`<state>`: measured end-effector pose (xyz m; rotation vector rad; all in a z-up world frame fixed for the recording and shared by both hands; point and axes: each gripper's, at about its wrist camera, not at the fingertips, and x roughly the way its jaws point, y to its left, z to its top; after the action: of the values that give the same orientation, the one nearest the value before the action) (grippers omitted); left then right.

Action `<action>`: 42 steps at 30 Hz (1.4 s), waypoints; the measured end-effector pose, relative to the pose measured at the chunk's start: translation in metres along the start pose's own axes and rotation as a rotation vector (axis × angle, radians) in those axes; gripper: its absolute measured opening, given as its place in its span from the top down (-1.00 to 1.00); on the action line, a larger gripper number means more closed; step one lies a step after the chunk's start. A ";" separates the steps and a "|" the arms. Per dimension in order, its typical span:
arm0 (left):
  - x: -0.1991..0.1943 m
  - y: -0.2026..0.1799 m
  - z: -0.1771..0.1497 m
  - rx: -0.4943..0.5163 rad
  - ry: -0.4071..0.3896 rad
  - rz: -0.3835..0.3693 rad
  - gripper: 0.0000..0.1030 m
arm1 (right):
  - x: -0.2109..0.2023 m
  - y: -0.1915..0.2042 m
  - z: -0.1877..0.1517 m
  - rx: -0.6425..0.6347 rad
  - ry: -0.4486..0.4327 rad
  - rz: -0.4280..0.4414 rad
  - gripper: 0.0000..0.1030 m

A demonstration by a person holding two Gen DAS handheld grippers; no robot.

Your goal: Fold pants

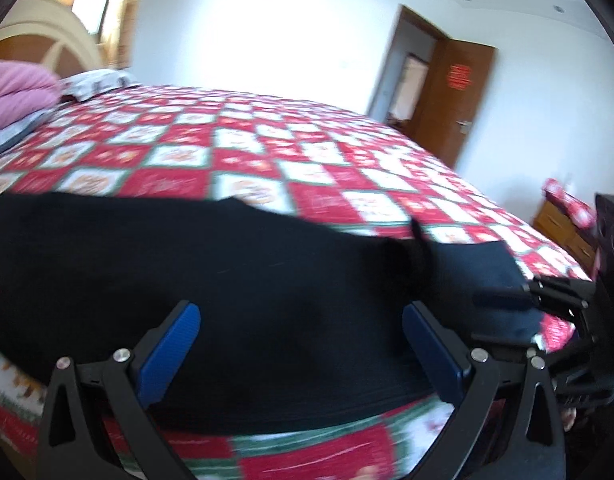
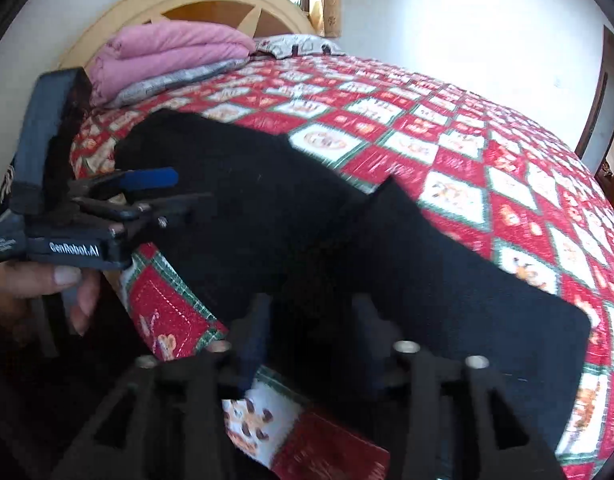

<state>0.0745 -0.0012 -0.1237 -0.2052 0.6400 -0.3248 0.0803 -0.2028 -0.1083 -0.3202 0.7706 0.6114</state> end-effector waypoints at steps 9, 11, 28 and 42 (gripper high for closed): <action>0.055 -0.056 0.024 -0.011 0.163 -0.201 -0.58 | -0.050 -0.098 -0.022 0.317 -0.110 -0.189 -0.04; 0.072 -0.063 0.023 -0.009 0.204 -0.193 -0.35 | -0.053 -0.124 -0.030 0.424 -0.125 -0.202 -0.04; 0.059 -0.051 0.006 -0.045 0.225 -0.129 0.69 | -0.061 -0.138 -0.046 0.505 -0.222 -0.204 -0.04; 0.041 -0.054 -0.006 0.050 0.156 -0.090 -0.51 | -0.043 -0.128 -0.055 0.455 -0.064 -0.200 -0.04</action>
<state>0.0890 -0.0669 -0.1351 -0.1620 0.7770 -0.4456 0.1053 -0.3470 -0.1080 0.0416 0.7820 0.2451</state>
